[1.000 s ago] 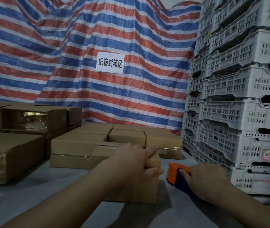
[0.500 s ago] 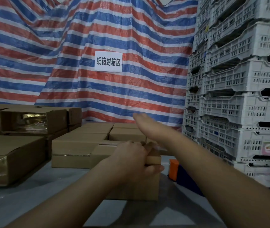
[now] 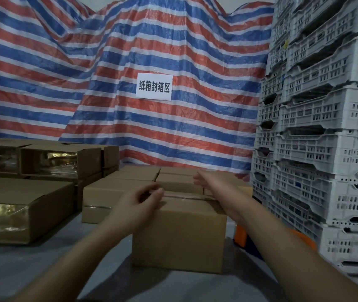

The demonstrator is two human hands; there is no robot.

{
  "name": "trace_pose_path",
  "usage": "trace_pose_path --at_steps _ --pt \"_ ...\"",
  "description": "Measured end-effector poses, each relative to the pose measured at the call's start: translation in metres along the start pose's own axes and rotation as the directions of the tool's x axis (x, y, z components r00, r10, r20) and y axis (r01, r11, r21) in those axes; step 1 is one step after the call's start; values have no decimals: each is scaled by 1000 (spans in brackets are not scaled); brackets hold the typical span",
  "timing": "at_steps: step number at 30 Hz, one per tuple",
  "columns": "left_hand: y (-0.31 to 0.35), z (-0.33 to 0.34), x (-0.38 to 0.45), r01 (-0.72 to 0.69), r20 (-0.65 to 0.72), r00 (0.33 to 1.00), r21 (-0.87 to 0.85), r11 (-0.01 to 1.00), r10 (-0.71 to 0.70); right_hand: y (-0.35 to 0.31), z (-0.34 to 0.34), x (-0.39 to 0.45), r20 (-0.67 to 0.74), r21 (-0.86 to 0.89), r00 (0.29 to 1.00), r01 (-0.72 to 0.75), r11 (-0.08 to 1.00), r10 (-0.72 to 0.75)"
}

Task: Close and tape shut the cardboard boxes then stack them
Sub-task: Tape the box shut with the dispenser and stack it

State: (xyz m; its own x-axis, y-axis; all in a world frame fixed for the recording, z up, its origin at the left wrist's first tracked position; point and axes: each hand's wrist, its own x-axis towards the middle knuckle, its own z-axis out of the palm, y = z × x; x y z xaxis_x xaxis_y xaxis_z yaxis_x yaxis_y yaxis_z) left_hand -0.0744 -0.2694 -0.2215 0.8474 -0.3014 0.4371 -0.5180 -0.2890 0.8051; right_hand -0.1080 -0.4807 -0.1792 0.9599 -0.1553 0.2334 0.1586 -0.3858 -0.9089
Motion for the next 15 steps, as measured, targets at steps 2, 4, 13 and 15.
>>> trace_pose_path --at_steps 2,4,13,15 --pt "-10 9 -8 54 -108 991 -237 970 -82 9 -4 -3 -43 71 998 51 996 -48" --pt "-16 18 -14 84 -138 981 -349 933 -140 18 -4 -7 -82 177 996 56 983 -42" --pt "-32 21 -39 140 9 989 -374 917 -147 52 13 -40 -166 367 986 58 928 5" --pt "-34 19 -42 135 9 990 -391 911 -143 63 17 -50 -147 353 987 -11 936 67"
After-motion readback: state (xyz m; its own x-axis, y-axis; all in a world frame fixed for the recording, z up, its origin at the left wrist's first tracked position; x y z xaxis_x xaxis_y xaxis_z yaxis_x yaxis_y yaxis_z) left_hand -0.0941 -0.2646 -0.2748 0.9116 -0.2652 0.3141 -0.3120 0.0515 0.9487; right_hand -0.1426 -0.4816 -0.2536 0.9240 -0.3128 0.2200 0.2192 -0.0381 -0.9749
